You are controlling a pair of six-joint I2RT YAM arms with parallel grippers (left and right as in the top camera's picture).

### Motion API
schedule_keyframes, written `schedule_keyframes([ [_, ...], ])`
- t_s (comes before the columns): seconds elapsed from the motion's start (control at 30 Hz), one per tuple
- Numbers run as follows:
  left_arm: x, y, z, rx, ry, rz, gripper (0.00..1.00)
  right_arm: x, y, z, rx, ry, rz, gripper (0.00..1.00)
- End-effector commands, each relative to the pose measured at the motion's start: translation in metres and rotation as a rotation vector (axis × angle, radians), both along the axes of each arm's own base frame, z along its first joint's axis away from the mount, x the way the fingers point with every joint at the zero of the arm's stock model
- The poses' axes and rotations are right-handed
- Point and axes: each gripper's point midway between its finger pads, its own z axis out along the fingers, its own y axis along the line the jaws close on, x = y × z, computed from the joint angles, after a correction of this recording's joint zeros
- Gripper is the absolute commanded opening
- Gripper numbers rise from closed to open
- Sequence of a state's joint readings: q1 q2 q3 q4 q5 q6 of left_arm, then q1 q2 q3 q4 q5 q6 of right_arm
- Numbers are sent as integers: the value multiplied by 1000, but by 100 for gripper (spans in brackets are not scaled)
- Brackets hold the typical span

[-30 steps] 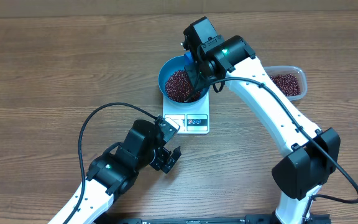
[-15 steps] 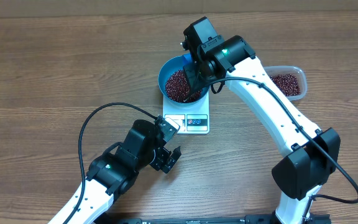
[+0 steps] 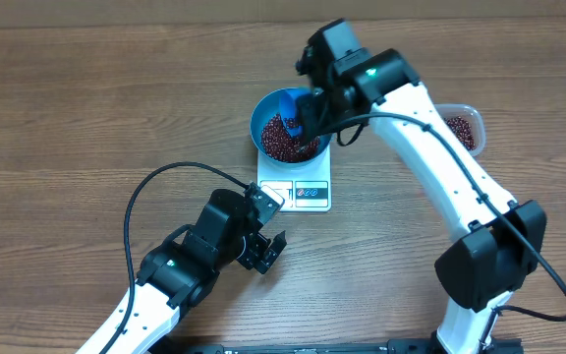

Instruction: Scoop item into bowl and weigh 150g on scale

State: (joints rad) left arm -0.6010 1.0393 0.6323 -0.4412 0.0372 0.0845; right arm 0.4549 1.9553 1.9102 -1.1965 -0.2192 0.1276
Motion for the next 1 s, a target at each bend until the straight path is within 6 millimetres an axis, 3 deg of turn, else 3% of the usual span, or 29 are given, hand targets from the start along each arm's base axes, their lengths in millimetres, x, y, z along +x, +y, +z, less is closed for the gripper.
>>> schedule_keyframes([
  [0.0,0,3,-5,18,3,-3,100,-1,5,40,177,-6,15,4],
  [0.43,0,3,-5,18,3,-3,99,8,-17,63,422,74,-6,4],
  [0.83,0,3,-5,18,3,-3,99,11,-25,62,410,46,21,4],
  [0.97,0,3,-5,18,3,-3,100,14,-39,48,296,37,-26,4],
])
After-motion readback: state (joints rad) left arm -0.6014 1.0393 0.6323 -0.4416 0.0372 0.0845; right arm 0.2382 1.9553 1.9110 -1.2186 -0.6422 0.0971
